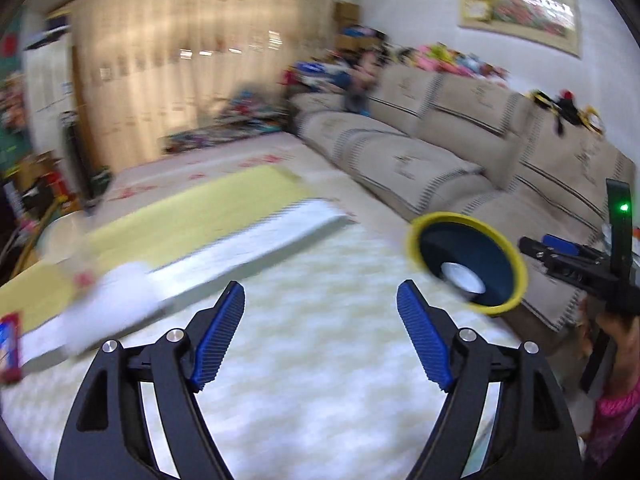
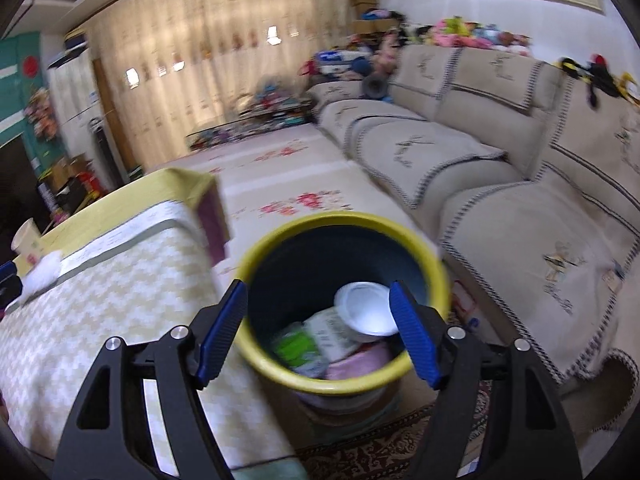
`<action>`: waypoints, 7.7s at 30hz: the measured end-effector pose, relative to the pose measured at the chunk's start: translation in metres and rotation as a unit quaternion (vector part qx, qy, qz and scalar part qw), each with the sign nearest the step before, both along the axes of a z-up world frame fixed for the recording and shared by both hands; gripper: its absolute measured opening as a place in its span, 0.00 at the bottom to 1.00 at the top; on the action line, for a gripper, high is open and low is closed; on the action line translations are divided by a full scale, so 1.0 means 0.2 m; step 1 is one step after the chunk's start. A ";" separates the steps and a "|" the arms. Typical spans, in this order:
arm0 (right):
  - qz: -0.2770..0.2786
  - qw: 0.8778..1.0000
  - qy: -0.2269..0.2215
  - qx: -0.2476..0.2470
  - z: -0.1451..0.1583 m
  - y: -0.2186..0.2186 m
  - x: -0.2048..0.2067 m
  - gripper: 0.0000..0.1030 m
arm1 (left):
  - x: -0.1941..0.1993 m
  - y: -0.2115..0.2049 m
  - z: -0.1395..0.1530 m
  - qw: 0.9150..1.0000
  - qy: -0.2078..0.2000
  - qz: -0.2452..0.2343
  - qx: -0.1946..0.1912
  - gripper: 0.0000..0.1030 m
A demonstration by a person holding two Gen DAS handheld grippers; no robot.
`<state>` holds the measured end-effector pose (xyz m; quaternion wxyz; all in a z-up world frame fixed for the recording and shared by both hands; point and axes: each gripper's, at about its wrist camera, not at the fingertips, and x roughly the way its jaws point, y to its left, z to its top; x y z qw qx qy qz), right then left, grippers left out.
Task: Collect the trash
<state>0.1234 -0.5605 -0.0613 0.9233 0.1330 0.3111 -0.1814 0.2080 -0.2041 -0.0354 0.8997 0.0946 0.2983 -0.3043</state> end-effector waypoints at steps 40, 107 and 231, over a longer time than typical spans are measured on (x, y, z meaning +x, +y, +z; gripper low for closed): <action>0.380 0.918 0.116 0.010 -0.09 1.87 1.35 0.87 | 0.14 1.32 -0.15 0.962 -0.016 0.264 -0.061 0.82; -0.026 0.995 0.084 0.051 -0.26 -0.24 0.43 0.37 | 0.11 1.19 -0.17 0.969 -0.023 0.244 -0.020 0.83; 0.087 0.991 -0.097 -0.013 0.30 0.28 -0.52 0.90 | -0.45 0.24 0.14 0.989 -0.025 0.141 -0.021 0.95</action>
